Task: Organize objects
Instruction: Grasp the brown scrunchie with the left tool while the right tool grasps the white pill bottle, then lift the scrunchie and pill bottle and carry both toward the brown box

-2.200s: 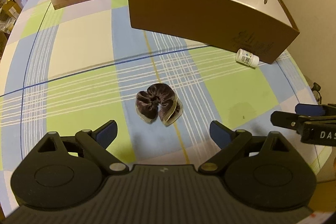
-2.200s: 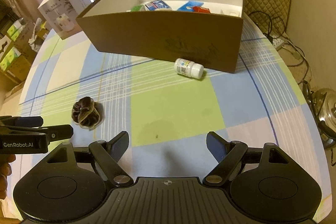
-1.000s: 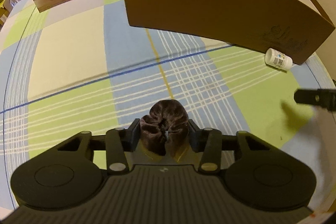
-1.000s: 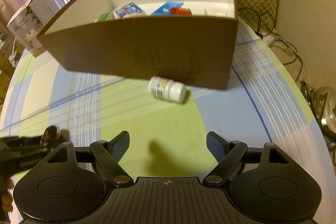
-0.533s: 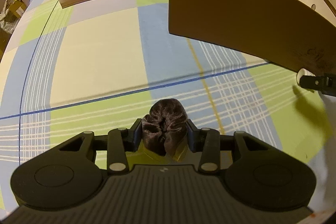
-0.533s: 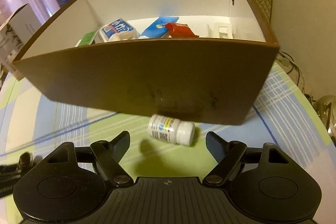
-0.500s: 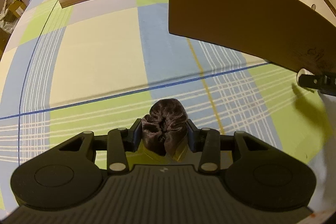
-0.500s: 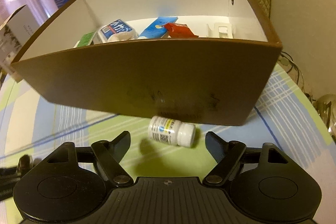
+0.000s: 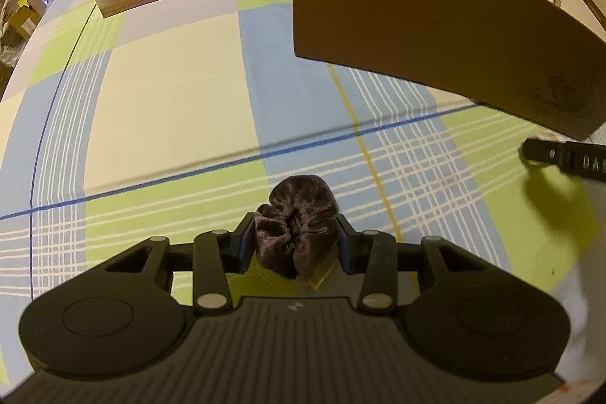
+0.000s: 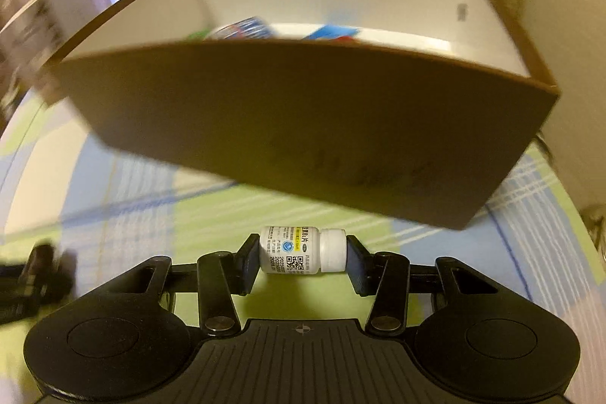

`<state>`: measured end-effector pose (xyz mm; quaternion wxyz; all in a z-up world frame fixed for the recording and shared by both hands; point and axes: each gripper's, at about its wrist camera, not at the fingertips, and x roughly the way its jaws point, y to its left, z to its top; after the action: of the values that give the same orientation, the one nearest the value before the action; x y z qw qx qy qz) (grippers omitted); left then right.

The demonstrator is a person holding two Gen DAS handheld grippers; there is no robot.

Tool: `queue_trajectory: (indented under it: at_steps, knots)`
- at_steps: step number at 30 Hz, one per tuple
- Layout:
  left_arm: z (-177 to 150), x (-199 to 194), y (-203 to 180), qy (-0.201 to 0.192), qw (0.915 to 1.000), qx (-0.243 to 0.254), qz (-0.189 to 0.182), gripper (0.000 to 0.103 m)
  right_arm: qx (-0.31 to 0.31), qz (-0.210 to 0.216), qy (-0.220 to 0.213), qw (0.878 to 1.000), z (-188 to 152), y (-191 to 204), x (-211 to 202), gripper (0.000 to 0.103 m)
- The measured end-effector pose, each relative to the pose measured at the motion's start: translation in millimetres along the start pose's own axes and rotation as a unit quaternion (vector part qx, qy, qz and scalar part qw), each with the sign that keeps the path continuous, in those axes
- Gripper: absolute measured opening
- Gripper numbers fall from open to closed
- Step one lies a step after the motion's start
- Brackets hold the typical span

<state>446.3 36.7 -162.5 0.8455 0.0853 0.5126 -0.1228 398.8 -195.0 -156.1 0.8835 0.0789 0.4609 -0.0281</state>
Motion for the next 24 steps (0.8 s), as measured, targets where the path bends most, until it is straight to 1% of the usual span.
queue_trajectory:
  at_steps: [5,9,14,19,24]
  knots:
    - [-13.0,-8.4,-3.9,0.002,1.0,0.009,-0.002,0.036,-0.061,0.031,0.012,0.998,-23.2,12.6,-13.8,0.044]
    - [-27.9,-17.6,-8.7,0.007,0.9998,0.014,-0.008,0.036,-0.098,0.047,0.017,0.994,-40.5,20.0,-24.5,0.044]
    - [-50.1,-30.9,-16.3,0.017,0.9992,0.026,-0.023,0.036,-0.131,0.072,0.028,0.988,-64.3,32.7,-41.0,0.044]
    - [-73.9,-44.8,-28.8,0.032,0.9975,0.048,-0.041,0.036,-0.153,0.096,0.041,0.983,-85.5,36.4,-57.1,0.044]
    - [-89.7,-54.6,-38.2,0.044,0.9949,0.065,-0.063,0.036,-0.169,0.105,0.054,0.979,-98.7,38.9,-67.2,0.044]
